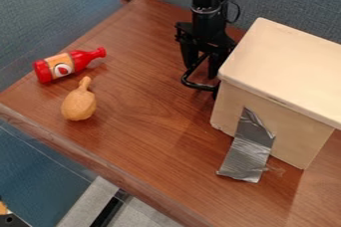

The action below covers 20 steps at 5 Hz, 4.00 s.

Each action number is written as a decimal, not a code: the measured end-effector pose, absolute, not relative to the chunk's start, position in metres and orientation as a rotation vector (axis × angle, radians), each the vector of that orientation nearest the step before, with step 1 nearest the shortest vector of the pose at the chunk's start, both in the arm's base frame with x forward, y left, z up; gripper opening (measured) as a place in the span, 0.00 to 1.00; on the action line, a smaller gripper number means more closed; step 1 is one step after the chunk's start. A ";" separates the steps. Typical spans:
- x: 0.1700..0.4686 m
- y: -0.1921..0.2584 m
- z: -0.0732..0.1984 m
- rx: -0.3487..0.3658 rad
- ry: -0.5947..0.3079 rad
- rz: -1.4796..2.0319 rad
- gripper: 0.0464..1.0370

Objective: Open the drawer

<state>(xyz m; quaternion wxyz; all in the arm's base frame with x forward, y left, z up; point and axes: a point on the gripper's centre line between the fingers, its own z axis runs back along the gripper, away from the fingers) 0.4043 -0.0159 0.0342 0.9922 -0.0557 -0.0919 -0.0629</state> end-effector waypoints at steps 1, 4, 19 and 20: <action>0.407 -0.015 0.033 -0.106 -0.184 -0.109 0.31; 0.406 -0.001 0.037 -0.102 -0.140 -0.103 0.10; 0.411 0.115 0.043 -0.018 -0.091 0.064 0.10; 0.411 0.117 0.042 -0.014 -0.087 0.065 0.10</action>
